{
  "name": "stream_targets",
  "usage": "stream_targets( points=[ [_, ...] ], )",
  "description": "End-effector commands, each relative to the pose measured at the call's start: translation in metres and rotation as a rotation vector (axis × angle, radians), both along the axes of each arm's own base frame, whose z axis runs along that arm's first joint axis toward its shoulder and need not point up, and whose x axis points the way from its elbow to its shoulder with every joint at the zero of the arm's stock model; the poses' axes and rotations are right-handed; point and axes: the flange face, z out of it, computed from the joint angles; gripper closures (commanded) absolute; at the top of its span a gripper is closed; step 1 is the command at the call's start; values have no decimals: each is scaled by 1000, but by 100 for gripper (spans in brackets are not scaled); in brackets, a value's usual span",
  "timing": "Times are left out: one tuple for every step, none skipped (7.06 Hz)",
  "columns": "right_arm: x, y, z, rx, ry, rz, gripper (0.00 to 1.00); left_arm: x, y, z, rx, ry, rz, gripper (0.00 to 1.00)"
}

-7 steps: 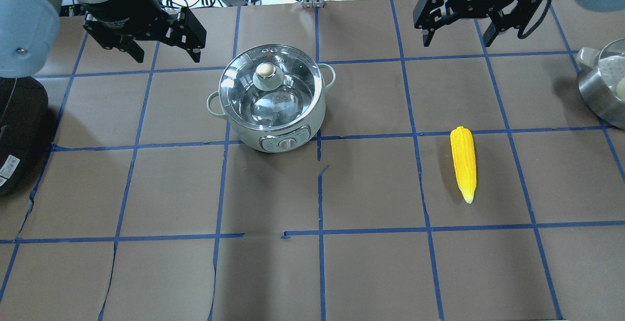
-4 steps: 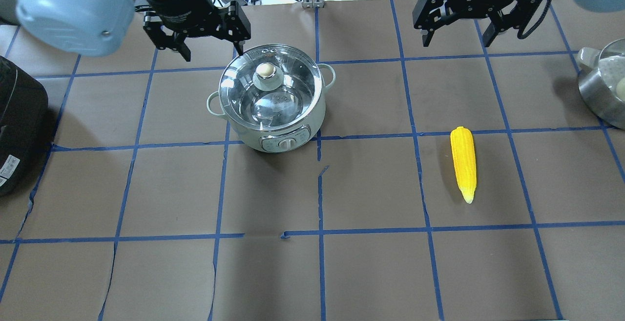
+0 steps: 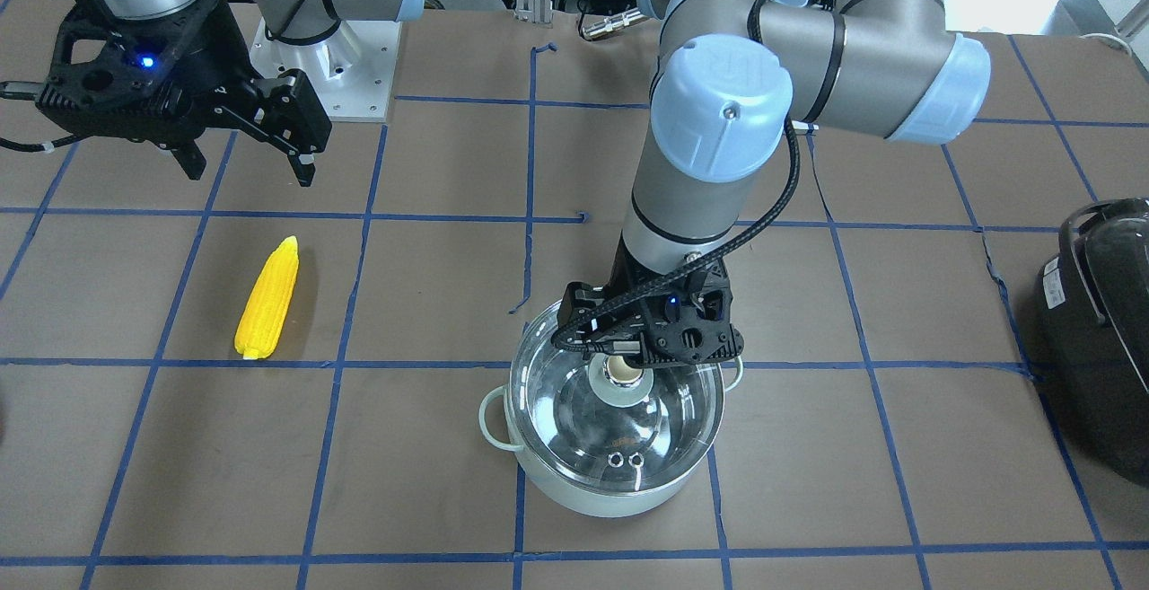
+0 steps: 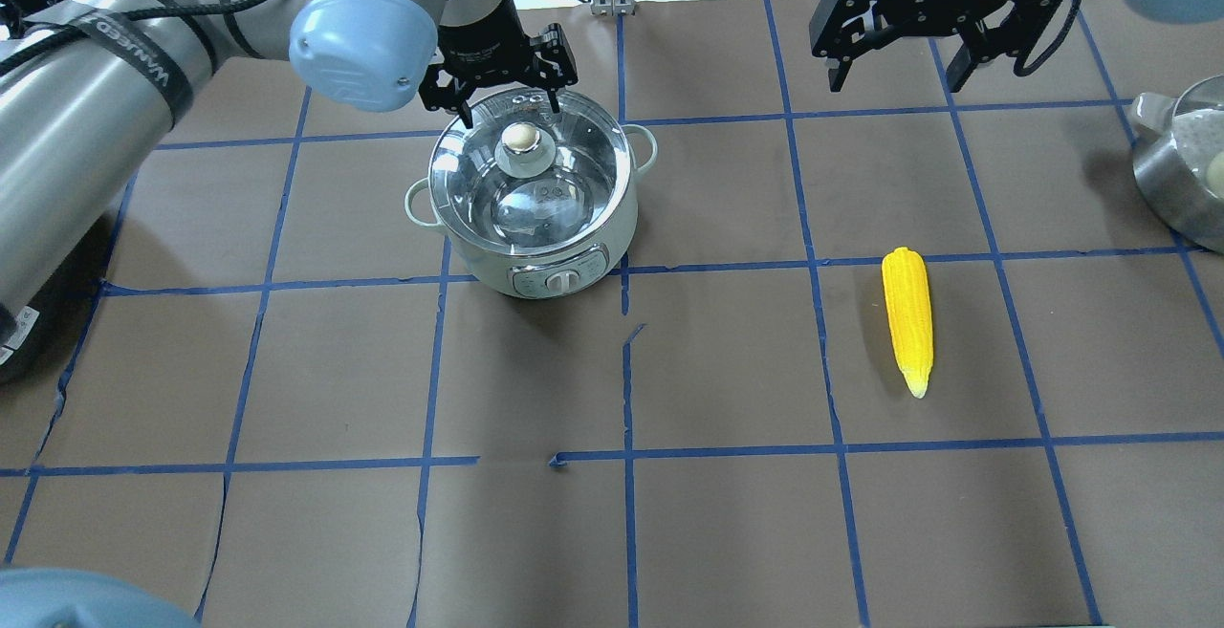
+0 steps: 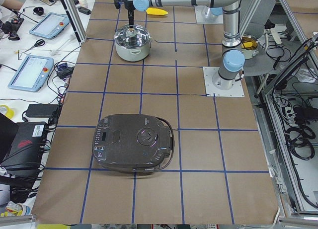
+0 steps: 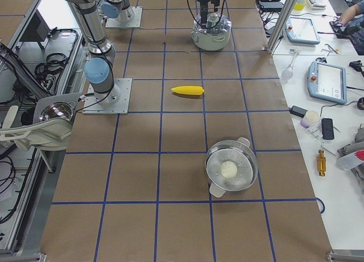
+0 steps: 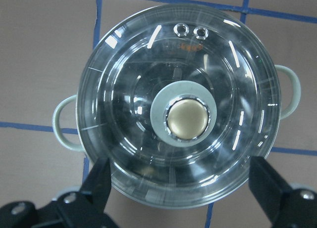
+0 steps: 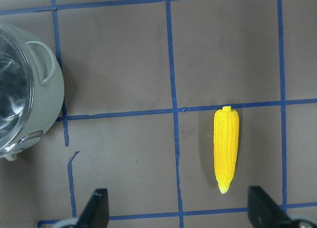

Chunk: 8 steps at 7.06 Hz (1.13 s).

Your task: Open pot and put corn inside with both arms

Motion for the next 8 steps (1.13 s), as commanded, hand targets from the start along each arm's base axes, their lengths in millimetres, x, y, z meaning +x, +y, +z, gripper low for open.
stream_targets(
  points=[
    [0,1,1,-2,3,0,0,-1,-10,-26,7,-30,-20,4],
    [0,1,1,-2,2,0,0,-2,-10,-28,10,-36,-21,11],
    [0,1,1,-2,2,0,0,-2,-9,-31,21,-38,-22,10],
    [-2,1,2,4,9,-4,0,0,-7,-34,32,-42,-18,8],
    [-1,2,3,3,5,-2,0,0,-7,-35,36,-42,-18,9],
    [-1,1,2,4,5,-2,0,0,-7,-35,36,-42,-18,9],
    [-1,2,2,4,6,-2,0,0,-7,-36,36,-42,-18,10],
    [-1,2,2,4,9,-2,0,-1,-6,-36,36,-42,-16,11]
  ],
)
